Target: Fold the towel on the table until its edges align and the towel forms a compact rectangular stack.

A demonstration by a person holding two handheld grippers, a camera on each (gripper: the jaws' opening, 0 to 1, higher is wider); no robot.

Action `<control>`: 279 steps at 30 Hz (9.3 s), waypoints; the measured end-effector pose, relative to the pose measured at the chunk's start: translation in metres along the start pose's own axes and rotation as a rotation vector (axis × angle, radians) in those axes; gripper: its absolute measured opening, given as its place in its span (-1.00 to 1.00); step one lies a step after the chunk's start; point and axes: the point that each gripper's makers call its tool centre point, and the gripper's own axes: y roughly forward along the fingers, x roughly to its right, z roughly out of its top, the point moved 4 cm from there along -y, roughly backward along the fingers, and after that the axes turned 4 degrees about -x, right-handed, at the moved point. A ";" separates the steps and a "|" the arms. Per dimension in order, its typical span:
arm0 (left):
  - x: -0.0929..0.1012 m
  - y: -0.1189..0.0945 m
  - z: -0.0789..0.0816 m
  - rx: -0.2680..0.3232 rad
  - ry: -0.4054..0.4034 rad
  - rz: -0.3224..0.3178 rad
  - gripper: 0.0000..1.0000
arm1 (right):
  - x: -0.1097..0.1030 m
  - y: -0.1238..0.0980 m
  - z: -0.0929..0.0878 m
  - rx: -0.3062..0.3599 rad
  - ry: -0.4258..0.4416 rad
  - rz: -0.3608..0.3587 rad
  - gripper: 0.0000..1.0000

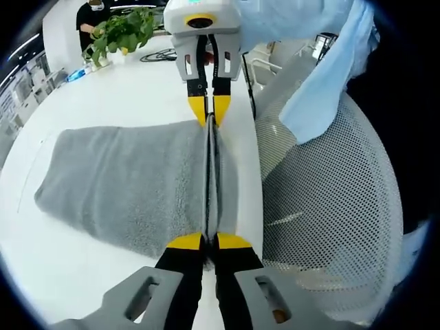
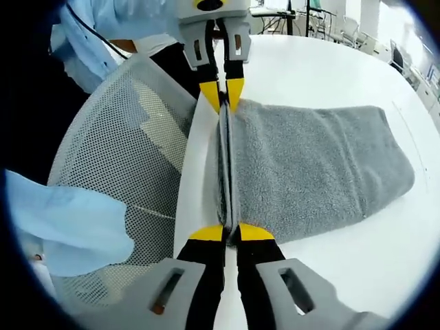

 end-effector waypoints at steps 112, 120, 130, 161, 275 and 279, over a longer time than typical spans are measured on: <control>0.029 0.004 -0.011 -0.079 0.078 -0.027 -0.98 | -0.014 -0.013 0.012 0.063 0.143 0.039 -0.95; 0.040 -0.004 -0.007 -0.081 0.077 -0.077 -0.98 | -0.025 -0.019 0.011 0.074 0.155 0.076 -0.95; 0.046 -0.020 0.004 -0.084 0.093 -0.096 -0.98 | -0.030 -0.031 0.017 0.069 0.145 0.079 -0.95; -0.005 -0.093 0.034 -0.021 0.072 -0.028 -0.97 | -0.005 -0.094 0.047 0.166 0.181 0.021 -0.94; -0.261 0.001 0.008 0.038 -0.320 0.465 -0.93 | 0.249 -0.031 0.010 0.104 0.447 -0.546 -0.81; -0.261 0.001 0.008 0.031 -0.318 0.466 -0.93 | 0.250 -0.032 0.011 0.102 0.435 -0.555 -0.80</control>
